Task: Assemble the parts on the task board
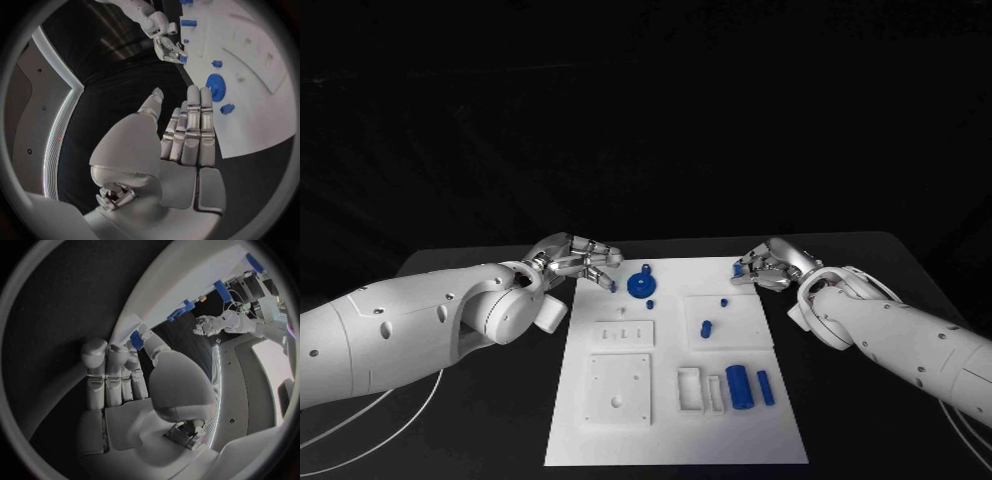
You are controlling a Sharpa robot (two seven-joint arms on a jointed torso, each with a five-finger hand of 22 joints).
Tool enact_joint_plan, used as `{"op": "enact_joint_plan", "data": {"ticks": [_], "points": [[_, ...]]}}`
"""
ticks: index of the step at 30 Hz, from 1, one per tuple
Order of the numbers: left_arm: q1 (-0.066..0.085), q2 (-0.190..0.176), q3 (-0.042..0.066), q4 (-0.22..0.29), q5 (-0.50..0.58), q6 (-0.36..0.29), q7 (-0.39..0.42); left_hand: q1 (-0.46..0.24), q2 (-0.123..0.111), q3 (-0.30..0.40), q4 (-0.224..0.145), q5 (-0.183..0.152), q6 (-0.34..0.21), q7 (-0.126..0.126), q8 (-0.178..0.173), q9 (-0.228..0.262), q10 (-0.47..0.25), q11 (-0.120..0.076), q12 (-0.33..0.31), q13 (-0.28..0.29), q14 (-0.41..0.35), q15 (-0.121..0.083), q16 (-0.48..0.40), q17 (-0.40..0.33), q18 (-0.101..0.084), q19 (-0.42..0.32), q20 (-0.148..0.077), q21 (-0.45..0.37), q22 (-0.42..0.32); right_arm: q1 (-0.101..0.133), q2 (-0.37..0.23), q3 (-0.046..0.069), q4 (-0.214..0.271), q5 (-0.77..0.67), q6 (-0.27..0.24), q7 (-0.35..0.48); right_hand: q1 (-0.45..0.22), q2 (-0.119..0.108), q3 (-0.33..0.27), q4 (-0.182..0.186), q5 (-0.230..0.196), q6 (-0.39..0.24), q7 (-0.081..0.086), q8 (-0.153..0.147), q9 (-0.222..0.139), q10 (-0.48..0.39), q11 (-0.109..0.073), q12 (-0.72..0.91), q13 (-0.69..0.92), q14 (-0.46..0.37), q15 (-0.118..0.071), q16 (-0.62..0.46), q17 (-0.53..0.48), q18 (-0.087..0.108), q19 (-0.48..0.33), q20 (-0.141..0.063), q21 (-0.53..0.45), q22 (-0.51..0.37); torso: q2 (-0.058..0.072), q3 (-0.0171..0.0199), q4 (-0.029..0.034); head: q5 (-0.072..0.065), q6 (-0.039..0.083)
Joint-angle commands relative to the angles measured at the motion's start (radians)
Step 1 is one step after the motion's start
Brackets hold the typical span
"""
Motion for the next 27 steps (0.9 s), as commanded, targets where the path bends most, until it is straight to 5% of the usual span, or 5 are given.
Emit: {"op": "enact_joint_plan", "data": {"ticks": [1, 4, 13, 22, 27], "points": [[0.009, 0.006, 0.003, -0.007, -0.029, 0.015, -0.028, -0.013, 0.009, -0.008, 0.009, -0.002, 0.027, -0.012, 0.005, 0.002, 0.068, -0.021, 0.004, 0.002, 0.031, -0.019, 0.027, 0.012, -0.001, 0.020, -0.020, 0.021, 0.010, 0.010, -0.016, 0.001, 0.043, -0.021, 0.006, -0.067, -0.004, -0.002, 0.005, 0.003, 0.013, 0.034, -0.021, 0.003, 0.052, 0.006, -0.003, 0.001, 0.000, 0.005, -0.003, 0.014, 0.012, -0.015, 0.060, -0.008, 0.011, 0.031, -0.010, -0.0005, -0.0071, 0.002, 0.002], [0.022, 0.010, 0.004, -0.012, -0.060, 0.028, -0.061, -0.057, -0.011, -0.027, 0.034, 0.000, 0.014, -0.018, 0.004, 0.002, 0.133, -0.044, -0.001, 0.002, 0.105, -0.049, 0.135, 0.064, -0.007, 0.079, -0.055, 0.091, 0.050, 0.025, -0.031, 0.001, 0.087, -0.045, 0.040, -0.114, -0.009, -0.009, 0.000, 0.011, 0.024, 0.026, -0.021, 0.003, 0.051, 0.010, -0.003, 0.004, 0.004, 0.006, -0.002, 0.036, 0.033, -0.015, 0.061, -0.008, 0.029, 0.037, -0.017, -0.0012, -0.0117, 0.004, 0.004], [0.066, 0.056, 0.005, -0.049, -0.135, 0.093, -0.194, -0.095, -0.020, -0.027, 0.065, 0.000, 0.061, -0.049, 0.004, 0.006, 0.315, -0.105, 0.101, 0.048, 0.075, -0.108, 0.513, 0.303, -0.021, 0.076, -0.115, 0.286, 0.194, 0.057, -0.050, 0.001, 0.225, -0.138, 0.115, -0.243, -0.002, -0.034, 0.045, 0.036, 0.023, 0.017, -0.017, 0.003, 0.050, 0.013, 0.000, 0.006, 0.014, 0.006, 0.000, 0.050, 0.066, -0.012, 0.060, -0.005, 0.049, 0.041, -0.037, -0.0025, -0.0293, 0.025, 0.009], [0.088, 0.112, 0.005, -0.076, -0.154, 0.087, -0.316, -0.116, -0.007, -0.040, 0.054, 0.031, 0.164, -0.083, 0.003, 0.016, 0.320, -0.146, 0.329, 0.208, 0.093, -0.144, 0.730, 0.458, -0.015, 0.070, -0.150, 0.434, 0.308, 0.071, -0.029, 0.001, 0.327, -0.206, 0.154, -0.334, -0.004, -0.067, 0.082, 0.069, 0.042, 0.012, -0.015, 0.004, 0.050, 0.014, 0.001, 0.004, 0.015, 0.009, 0.002, 0.050, 0.075, -0.012, 0.060, -0.003, 0.055, 0.042, -0.052, -0.0035, -0.0362, 0.048, 0.008], [0.098, 0.135, 0.005, -0.084, -0.156, 0.085, -0.364, -0.124, -0.010, -0.034, 0.051, 0.061, 0.170, -0.086, 0.003, 0.034, 0.289, -0.146, 0.374, 0.253, 0.086, -0.143, 0.744, 0.479, -0.011, 0.065, -0.149, 0.448, 0.340, 0.073, -0.004, 0.001, 0.350, -0.228, 0.153, -0.370, -0.005, -0.071, 0.087, 0.072, 0.078, 0.012, -0.014, 0.004, 0.050, 0.014, 0.001, 0.004, 0.016, 0.010, 0.002, 0.052, 0.077, -0.013, 0.060, -0.003, 0.057, 0.043, -0.058, -0.0033, -0.0358, 0.052, 0.004]]}}
